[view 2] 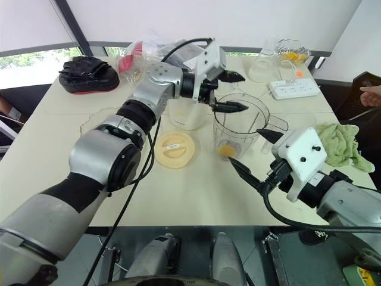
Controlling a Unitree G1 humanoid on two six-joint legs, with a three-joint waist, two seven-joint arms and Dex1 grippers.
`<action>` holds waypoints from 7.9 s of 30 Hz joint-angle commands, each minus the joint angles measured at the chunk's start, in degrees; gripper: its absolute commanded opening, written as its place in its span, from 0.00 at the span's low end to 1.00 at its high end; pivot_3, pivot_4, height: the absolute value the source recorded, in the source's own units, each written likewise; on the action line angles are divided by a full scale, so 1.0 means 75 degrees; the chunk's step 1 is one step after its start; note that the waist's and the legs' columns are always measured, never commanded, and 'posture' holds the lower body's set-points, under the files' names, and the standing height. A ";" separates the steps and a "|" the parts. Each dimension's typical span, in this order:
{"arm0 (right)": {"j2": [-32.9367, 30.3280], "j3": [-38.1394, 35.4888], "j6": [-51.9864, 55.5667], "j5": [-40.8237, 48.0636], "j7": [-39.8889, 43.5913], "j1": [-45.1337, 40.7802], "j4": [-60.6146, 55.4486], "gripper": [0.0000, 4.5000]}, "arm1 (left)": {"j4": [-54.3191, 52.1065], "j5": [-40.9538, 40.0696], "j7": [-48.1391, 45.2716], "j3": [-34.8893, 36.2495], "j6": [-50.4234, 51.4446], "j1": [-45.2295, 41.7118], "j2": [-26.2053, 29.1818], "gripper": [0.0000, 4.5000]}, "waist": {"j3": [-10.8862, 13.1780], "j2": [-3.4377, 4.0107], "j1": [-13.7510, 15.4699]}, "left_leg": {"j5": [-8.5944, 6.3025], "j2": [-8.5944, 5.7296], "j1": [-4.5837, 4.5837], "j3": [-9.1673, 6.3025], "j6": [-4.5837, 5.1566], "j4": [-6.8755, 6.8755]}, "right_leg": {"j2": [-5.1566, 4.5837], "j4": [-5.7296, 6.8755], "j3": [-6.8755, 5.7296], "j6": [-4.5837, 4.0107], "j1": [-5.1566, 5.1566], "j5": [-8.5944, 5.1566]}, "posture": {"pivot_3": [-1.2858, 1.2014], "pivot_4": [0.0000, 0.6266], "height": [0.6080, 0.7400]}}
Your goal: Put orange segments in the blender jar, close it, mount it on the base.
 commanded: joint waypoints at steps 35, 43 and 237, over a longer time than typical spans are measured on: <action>0.3320 0.0319 -0.2716 -0.5036 -0.1825 -0.1232 0.4949 1.00 | -1.1055 -0.2289 0.0682 -0.0685 0.4841 0.7732 0.3332 0.98 | -0.0053 0.0093 0.0133 | 0.0002 0.0009 0.0058 0.0003 -0.0004 -0.0014 | -0.0001 -0.0015 0.0048 0.0001 0.0053 0.0006 | 0.52 0.24 1.00; 0.3819 0.0657 -0.2897 -0.5529 -0.2328 -0.1867 0.6090 1.00 | -1.2325 -0.3191 0.1061 -0.0267 0.5783 0.8544 0.4034 0.98 | -0.0051 0.0111 0.0143 | 0.0003 0.0011 0.0057 0.0007 -0.0005 -0.0018 | 0.0000 -0.0014 0.0054 0.0001 0.0048 0.0006 | 0.52 0.24 1.00; 0.4581 0.1047 -0.3234 -0.6521 -0.3279 -0.2819 0.7157 0.64 | -1.2421 -0.2606 0.2010 -0.0904 0.4932 0.8598 0.4515 1.00 | -0.0046 0.0128 -0.0029 | 0.0002 0.0063 0.0142 0.0172 -0.0005 -0.0148 | 0.0039 -0.0028 0.0207 0.0000 0.0011 0.0005 | 0.52 0.24 1.00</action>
